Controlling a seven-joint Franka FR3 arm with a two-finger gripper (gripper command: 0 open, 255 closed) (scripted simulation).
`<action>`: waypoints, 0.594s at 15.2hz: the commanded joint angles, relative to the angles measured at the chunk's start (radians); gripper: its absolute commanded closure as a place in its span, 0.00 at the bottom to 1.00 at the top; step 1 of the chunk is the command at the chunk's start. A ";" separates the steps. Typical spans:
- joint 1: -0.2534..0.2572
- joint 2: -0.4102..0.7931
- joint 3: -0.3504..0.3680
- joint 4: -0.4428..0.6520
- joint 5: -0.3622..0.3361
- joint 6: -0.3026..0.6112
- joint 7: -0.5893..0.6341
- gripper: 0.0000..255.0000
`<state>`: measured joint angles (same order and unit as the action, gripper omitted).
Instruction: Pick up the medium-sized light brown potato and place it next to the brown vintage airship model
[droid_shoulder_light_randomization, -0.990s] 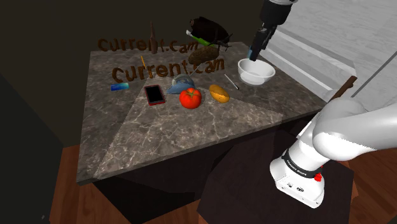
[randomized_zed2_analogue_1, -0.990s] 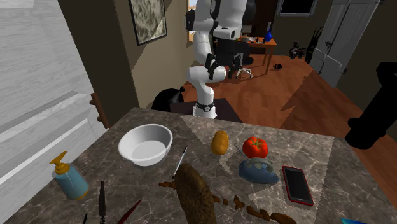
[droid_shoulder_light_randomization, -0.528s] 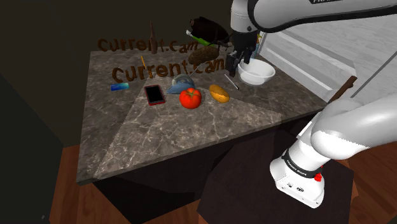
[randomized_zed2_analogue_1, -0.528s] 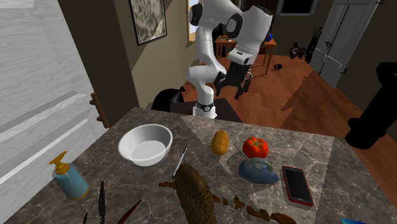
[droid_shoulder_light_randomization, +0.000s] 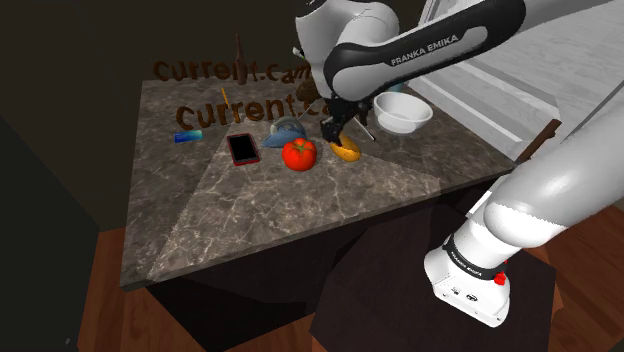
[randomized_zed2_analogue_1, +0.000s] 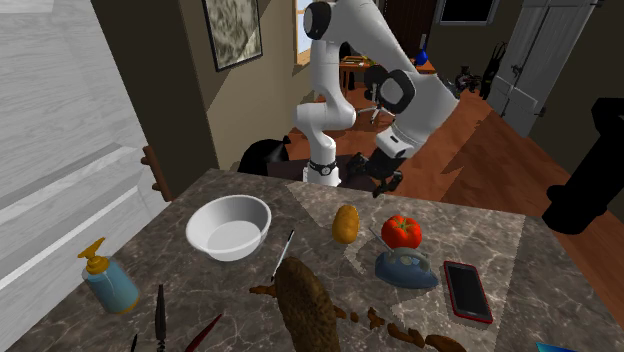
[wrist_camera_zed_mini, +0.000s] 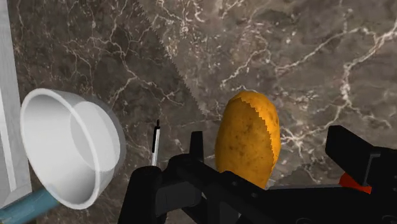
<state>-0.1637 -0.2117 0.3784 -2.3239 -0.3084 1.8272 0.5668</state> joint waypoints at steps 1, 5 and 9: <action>-0.019 0.104 0.019 0.036 -0.056 -0.005 0.103 0.00; -0.026 0.233 0.023 0.079 -0.125 -0.013 0.221 0.00; -0.036 0.239 0.012 0.035 -0.142 0.038 0.230 0.00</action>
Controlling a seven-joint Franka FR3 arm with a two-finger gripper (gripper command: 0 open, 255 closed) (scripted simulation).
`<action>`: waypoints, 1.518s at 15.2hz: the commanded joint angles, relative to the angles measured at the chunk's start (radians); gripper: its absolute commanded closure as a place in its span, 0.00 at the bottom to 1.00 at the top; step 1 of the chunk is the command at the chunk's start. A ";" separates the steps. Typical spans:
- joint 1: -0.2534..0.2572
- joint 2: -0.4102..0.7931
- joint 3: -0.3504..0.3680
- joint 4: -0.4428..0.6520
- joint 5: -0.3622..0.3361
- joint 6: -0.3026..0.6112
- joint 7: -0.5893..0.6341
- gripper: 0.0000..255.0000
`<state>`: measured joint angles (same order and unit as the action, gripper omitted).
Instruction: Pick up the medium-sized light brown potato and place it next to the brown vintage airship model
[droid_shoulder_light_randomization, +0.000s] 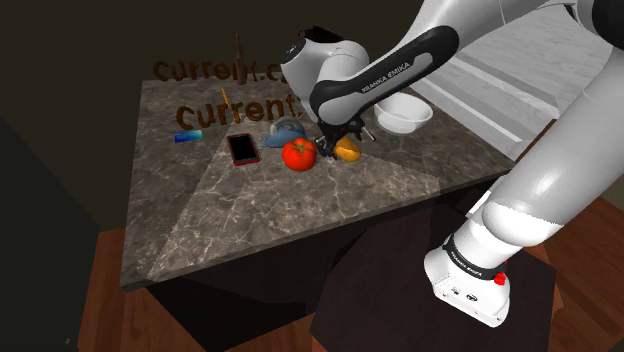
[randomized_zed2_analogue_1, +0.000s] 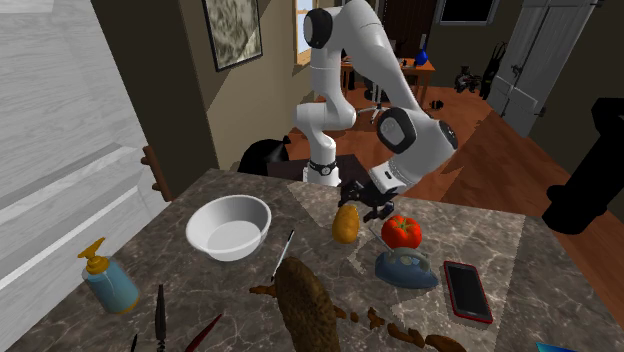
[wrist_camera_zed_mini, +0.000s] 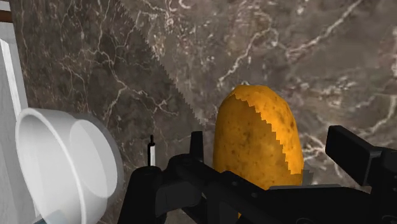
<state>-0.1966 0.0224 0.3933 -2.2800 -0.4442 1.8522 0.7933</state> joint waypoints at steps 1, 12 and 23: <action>-0.006 0.007 -0.006 -0.019 -0.011 0.025 0.005 0.00; -0.010 0.010 -0.010 -0.035 -0.019 0.045 0.009 1.00; -0.010 -0.018 -0.009 -0.023 -0.003 0.013 -0.014 1.00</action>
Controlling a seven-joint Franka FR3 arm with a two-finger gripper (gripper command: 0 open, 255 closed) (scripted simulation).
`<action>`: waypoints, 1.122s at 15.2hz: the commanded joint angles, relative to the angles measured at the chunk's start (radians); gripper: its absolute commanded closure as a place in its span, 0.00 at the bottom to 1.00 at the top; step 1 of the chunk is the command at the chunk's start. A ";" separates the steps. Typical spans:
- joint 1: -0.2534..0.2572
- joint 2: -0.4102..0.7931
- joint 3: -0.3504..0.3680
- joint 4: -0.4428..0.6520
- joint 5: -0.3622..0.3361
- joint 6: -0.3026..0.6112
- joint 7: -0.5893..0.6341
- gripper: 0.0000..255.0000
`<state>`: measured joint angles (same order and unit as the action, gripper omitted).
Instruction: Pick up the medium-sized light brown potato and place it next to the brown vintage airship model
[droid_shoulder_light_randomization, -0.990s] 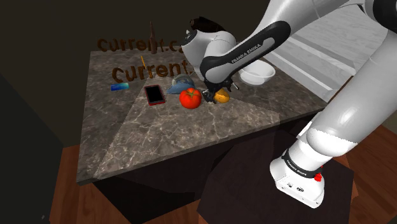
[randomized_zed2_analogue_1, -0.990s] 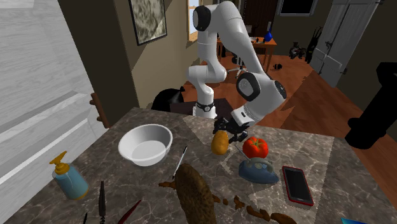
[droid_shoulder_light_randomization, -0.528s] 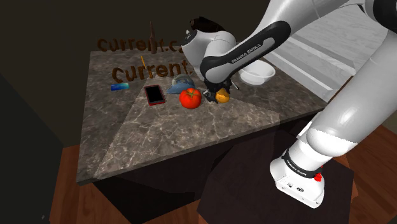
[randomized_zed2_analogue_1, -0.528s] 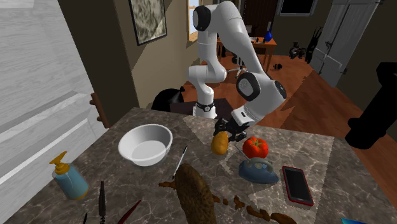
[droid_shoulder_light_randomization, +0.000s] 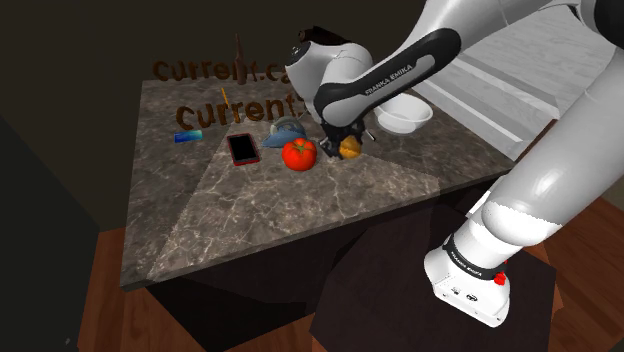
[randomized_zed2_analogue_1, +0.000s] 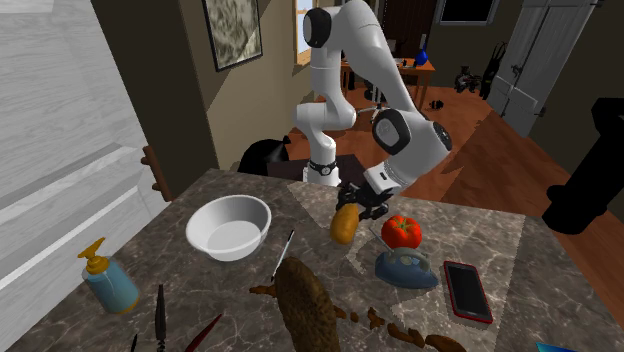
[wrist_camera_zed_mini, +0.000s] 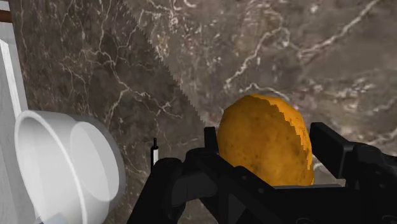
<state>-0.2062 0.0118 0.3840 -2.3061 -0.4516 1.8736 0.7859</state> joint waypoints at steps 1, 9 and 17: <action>0.000 -0.017 0.000 0.007 0.009 -0.019 -0.014 1.00; 0.002 -0.082 0.000 0.050 0.043 -0.107 -0.072 1.00; 0.004 -0.133 -0.002 0.106 0.065 -0.198 -0.123 1.00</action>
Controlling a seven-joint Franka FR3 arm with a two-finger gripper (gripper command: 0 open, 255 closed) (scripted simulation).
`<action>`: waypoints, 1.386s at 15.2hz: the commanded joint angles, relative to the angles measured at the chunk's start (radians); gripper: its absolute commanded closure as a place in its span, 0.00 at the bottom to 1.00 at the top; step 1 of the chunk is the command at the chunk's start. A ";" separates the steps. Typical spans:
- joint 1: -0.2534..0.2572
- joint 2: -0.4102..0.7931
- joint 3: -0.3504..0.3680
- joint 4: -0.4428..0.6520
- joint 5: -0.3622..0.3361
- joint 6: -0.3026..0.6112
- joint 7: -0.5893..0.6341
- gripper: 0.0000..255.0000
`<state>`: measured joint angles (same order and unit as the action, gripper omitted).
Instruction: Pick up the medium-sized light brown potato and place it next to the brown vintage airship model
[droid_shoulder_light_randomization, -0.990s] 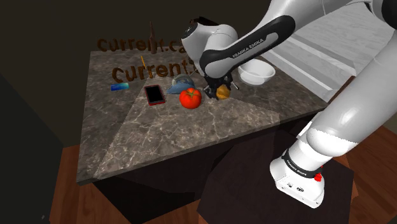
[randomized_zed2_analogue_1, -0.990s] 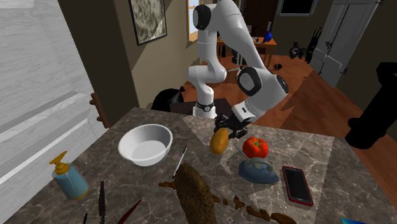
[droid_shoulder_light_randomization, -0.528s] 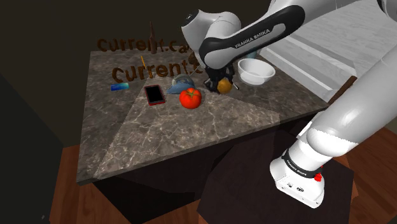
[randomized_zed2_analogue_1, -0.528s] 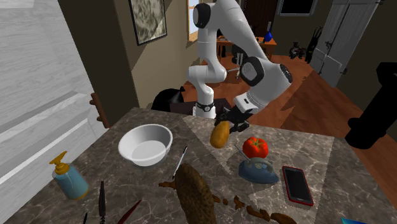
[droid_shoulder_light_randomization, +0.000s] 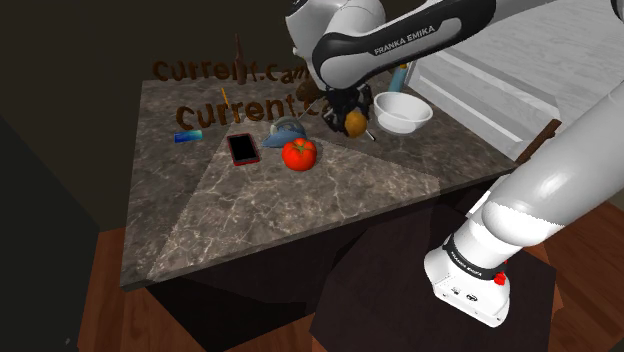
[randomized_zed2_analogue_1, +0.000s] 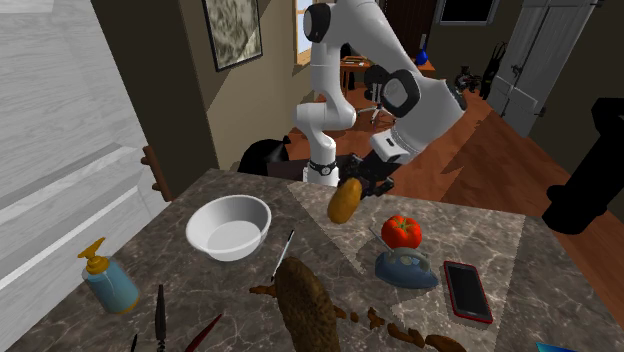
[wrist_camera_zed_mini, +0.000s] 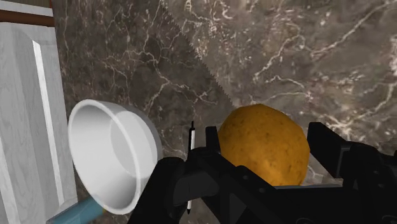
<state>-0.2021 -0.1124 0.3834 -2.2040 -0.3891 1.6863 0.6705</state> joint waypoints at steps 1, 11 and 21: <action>0.000 -0.014 -0.001 0.012 0.005 -0.022 -0.014 1.00; 0.001 -0.055 -0.004 0.104 0.018 -0.139 -0.071 1.00; -0.001 -0.073 -0.004 0.217 0.020 -0.258 -0.122 1.00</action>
<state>-0.2037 -0.1854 0.3772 -1.9999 -0.3702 1.4413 0.5507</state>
